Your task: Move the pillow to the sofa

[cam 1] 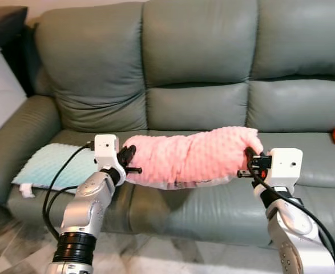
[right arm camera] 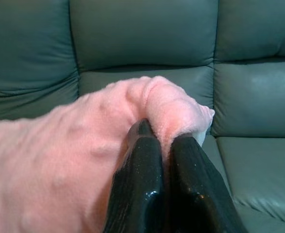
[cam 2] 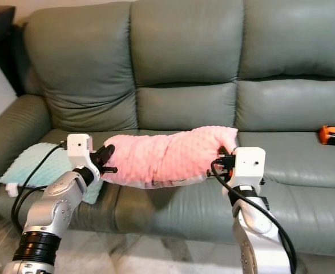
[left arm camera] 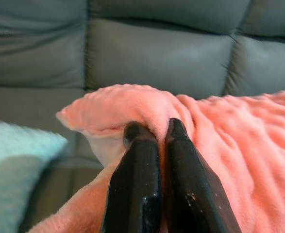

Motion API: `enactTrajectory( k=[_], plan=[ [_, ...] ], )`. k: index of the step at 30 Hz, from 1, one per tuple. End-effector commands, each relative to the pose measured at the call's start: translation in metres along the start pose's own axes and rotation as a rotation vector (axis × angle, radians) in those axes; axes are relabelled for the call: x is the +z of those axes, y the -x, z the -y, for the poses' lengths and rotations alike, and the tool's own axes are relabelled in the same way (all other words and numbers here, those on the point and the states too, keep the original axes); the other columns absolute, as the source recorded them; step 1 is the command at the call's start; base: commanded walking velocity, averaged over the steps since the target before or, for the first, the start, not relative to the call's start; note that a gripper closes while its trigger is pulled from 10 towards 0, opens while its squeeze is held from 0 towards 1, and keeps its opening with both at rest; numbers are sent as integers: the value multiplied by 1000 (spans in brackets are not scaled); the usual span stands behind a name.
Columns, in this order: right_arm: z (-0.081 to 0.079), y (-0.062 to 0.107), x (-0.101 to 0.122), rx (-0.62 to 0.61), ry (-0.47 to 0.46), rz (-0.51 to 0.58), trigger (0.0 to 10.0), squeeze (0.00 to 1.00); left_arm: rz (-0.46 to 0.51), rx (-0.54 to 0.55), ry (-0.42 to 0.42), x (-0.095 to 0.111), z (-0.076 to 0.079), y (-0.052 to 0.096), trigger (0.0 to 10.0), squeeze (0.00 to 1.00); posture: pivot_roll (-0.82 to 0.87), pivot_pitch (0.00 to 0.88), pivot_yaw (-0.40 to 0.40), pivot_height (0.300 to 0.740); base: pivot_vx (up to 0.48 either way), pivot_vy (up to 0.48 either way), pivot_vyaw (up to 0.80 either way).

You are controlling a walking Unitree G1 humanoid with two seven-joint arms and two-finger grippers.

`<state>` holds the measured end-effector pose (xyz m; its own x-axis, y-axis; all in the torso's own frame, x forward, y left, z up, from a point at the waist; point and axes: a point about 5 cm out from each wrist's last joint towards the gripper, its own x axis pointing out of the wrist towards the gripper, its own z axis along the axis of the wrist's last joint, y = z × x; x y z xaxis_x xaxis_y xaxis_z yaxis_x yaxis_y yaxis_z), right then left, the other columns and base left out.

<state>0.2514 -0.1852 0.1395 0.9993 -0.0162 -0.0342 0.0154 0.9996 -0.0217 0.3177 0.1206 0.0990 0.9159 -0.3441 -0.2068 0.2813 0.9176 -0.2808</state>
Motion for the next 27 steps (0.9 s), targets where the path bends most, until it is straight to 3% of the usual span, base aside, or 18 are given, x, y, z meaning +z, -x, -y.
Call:
enactTrajectory(
  k=[1,8,11,17,27],
  plan=[
    [-4,0,5,10,-4,22,10000,0,18,7,-19,6,-5,2,10000,0,-248,74,84,740,0,0,0],
    [-2,-1,5,-14,-20,15,10000,0,15,-16,-15,4,-2,2,10000,0,-250,75,86,740,0,0,0],
    [-1,-1,4,-20,-16,6,10000,0,19,-28,-8,4,0,3,10000,0,-252,75,87,740,0,0,-781],
    [0,0,6,-24,-20,20,10000,0,26,-55,1,4,3,2,10000,0,-253,73,89,740,388,0,-754],
    [-1,1,5,-22,-17,19,10000,0,25,-72,4,3,5,2,10000,0,-262,67,94,740,480,0,0]
  ],
)
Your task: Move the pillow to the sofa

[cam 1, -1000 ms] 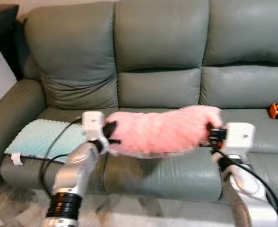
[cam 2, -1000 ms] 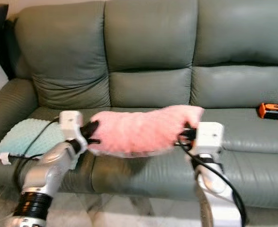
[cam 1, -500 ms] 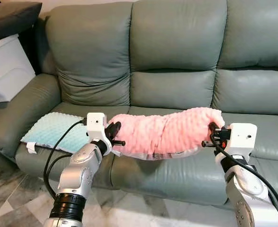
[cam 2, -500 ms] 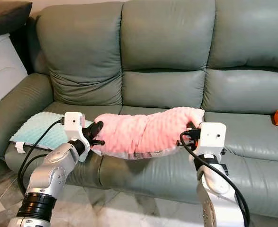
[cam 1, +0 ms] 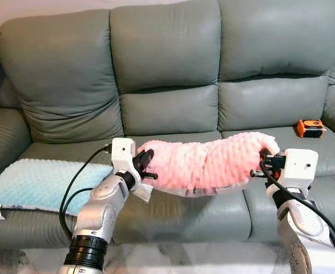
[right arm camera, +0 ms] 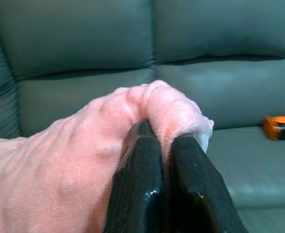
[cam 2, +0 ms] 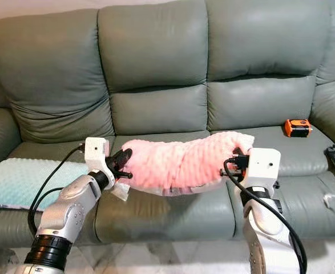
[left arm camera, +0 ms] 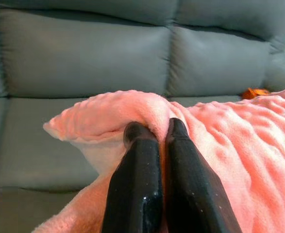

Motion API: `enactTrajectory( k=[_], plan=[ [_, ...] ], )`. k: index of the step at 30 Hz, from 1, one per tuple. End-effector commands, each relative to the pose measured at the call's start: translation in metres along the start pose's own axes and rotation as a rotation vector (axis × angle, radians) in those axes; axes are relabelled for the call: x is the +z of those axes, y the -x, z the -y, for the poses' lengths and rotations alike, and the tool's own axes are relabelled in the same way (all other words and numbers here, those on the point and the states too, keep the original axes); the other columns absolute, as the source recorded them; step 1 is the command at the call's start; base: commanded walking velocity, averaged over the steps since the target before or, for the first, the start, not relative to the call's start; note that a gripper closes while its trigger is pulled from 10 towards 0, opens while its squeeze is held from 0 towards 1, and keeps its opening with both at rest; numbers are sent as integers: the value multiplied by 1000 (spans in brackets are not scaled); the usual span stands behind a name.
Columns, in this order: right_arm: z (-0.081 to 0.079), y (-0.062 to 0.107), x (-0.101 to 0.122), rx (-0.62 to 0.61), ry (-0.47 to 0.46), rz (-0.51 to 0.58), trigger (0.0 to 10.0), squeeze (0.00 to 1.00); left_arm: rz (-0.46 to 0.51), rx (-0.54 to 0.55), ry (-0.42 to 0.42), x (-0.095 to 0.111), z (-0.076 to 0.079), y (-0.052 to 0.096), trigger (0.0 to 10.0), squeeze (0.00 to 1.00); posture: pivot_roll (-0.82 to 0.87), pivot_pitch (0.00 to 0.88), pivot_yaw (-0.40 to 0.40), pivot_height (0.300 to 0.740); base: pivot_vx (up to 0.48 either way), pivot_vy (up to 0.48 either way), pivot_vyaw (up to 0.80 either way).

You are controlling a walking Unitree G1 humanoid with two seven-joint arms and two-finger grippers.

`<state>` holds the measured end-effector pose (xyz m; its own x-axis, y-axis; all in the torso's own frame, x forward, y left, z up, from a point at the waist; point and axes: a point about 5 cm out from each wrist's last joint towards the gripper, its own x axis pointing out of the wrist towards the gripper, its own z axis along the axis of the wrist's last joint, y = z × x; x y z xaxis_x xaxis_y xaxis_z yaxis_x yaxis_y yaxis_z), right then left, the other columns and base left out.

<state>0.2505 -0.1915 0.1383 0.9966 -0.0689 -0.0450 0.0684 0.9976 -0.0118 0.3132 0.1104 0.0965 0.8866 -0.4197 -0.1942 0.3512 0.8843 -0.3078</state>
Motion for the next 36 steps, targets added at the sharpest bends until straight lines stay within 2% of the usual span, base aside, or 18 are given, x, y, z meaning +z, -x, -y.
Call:
enactTrajectory(
  k=[1,10,23,28,36],
  plan=[
    [-7,1,6,31,-5,30,10000,0,36,8,-10,9,-4,2,10000,0,-262,67,94,740,480,0,0],
    [-9,1,5,39,-1,24,10000,0,38,4,-22,8,-4,3,10000,0,-259,68,92,740,480,0,0],
    [-7,0,1,-1,34,11,10000,0,-18,-20,7,-4,-2,8,10000,0,-248,77,94,740,0,0,0],
    [-5,0,-1,-25,43,1,10000,0,-51,-6,0,-9,-6,9,10000,0,-247,85,99,740,0,0,0],
    [1,-2,-1,-48,27,-1,10000,0,-27,-4,-32,-2,-10,9,10000,0,-242,92,112,740,0,0,0]
  ],
)
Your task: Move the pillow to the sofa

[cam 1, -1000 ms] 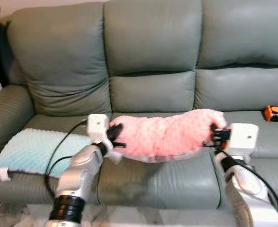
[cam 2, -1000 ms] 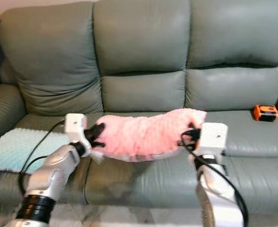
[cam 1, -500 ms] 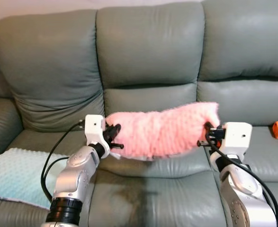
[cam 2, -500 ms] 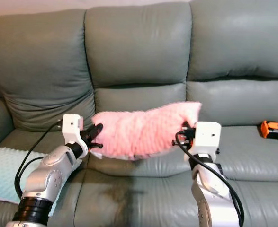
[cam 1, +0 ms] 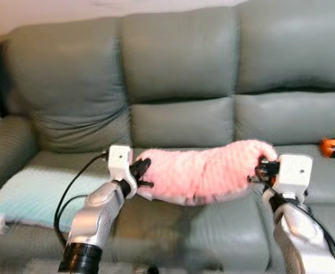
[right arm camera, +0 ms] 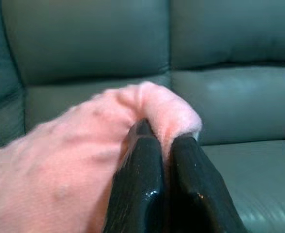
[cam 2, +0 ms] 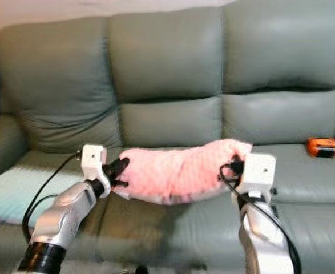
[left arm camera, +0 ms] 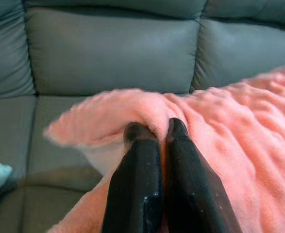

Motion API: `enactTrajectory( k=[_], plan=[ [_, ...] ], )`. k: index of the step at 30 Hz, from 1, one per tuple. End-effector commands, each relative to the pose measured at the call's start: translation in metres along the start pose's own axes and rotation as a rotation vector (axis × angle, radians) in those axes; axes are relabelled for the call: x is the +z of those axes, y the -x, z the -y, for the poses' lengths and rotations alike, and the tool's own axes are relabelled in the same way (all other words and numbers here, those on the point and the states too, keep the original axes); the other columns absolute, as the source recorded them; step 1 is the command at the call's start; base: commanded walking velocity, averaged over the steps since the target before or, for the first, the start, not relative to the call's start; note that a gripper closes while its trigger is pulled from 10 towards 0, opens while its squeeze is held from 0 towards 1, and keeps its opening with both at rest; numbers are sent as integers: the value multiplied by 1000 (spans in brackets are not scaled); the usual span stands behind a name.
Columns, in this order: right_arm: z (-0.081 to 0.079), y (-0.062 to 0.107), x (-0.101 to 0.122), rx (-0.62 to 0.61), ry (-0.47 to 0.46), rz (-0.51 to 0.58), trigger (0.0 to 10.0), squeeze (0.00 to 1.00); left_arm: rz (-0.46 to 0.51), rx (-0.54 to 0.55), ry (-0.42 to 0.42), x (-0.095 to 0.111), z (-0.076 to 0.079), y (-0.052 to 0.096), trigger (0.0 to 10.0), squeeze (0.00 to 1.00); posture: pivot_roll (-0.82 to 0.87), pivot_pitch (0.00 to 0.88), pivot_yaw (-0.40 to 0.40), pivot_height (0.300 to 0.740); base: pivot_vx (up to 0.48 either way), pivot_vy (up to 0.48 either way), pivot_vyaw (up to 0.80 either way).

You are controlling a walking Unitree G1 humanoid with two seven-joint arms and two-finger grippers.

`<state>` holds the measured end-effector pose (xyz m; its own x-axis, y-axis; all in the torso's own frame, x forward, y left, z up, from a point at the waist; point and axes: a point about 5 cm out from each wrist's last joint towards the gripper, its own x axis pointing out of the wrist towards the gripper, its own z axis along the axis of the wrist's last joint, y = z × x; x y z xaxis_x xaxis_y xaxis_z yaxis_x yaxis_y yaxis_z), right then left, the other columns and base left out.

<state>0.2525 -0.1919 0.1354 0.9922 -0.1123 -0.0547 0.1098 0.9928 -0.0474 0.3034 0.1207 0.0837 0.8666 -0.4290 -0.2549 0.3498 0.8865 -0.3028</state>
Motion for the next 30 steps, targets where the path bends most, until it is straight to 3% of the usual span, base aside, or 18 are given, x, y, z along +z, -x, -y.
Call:
enactTrajectory(
  k=[1,7,22,29,30],
  plan=[
    [1,0,2,-5,-7,10,10000,0,37,-6,-28,11,-1,-1,10000,0,-242,92,112,740,0,0,0],
    [-1,0,1,-10,-13,13,10000,0,39,-10,-46,14,-3,1,10000,0,-234,91,120,740,253,0,0],
    [-4,-1,-2,0,-20,10,10000,0,-4,-3,-54,1,-6,2,10000,0,-219,103,126,740,0,0,0],
    [-6,0,-4,39,11,-2,10000,0,-6,27,-60,-10,-16,0,10000,0,-211,213,134,740,0,0,0],
    [-3,0,-4,47,29,-3,10000,0,9,27,-73,-10,-19,1,10000,0,-211,269,137,740,0,0,0]
  ],
)
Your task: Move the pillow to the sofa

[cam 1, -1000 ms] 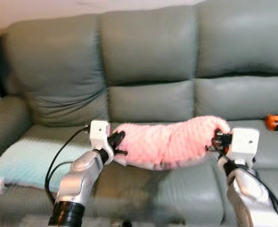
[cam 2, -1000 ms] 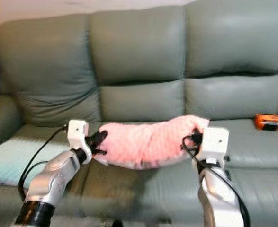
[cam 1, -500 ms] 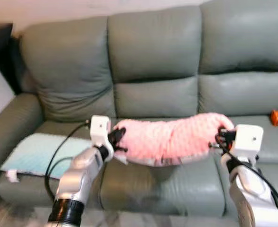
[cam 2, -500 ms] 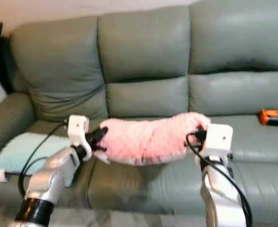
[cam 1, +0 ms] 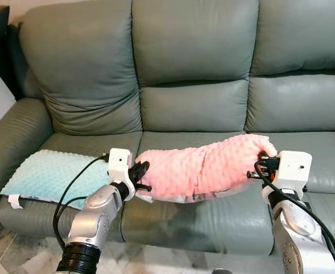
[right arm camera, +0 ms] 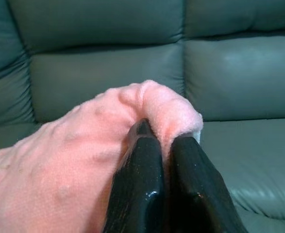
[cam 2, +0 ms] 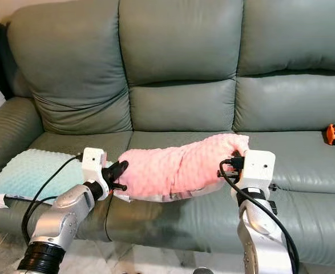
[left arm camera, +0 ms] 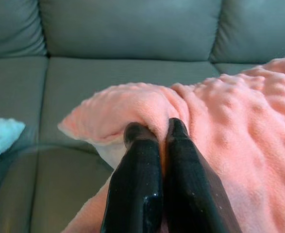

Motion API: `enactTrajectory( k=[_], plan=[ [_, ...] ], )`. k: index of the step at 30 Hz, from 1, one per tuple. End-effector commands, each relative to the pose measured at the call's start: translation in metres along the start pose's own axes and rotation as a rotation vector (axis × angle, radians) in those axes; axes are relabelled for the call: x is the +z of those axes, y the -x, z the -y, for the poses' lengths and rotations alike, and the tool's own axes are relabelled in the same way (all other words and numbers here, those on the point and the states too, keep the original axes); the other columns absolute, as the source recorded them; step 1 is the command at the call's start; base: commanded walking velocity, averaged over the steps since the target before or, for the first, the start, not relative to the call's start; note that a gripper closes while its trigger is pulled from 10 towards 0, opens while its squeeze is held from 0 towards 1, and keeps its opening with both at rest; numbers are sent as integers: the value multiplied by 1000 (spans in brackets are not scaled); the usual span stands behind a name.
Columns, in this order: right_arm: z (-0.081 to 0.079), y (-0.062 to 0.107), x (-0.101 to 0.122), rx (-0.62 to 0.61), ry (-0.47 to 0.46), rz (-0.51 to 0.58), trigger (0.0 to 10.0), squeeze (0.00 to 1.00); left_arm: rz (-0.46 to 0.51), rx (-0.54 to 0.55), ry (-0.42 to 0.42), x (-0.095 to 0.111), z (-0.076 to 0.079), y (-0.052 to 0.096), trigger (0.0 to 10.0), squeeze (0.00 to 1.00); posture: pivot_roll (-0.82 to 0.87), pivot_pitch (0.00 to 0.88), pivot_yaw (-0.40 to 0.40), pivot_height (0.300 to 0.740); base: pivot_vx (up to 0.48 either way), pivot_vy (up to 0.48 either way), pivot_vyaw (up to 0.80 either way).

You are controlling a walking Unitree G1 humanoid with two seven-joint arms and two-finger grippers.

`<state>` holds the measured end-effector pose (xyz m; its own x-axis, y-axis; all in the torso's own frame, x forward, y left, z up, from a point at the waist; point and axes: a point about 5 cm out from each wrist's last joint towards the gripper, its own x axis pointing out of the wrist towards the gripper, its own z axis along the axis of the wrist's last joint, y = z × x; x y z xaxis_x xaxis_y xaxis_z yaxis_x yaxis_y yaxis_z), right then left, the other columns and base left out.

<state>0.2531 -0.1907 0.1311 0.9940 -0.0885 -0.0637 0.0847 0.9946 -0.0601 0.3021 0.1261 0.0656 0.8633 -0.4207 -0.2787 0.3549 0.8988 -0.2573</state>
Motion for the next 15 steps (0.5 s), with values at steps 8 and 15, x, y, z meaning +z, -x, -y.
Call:
enactTrajectory(
  k=[8,15],
  plan=[
    [15,-13,-5,74,30,-44,10000,0,116,108,-102,22,-33,-7,10000,0,-233,460,150,740,0,0,0],
    [22,-41,-4,69,123,-12,10000,0,174,128,-117,36,-31,-25,10000,0,-276,554,135,740,0,0,0]
  ],
)
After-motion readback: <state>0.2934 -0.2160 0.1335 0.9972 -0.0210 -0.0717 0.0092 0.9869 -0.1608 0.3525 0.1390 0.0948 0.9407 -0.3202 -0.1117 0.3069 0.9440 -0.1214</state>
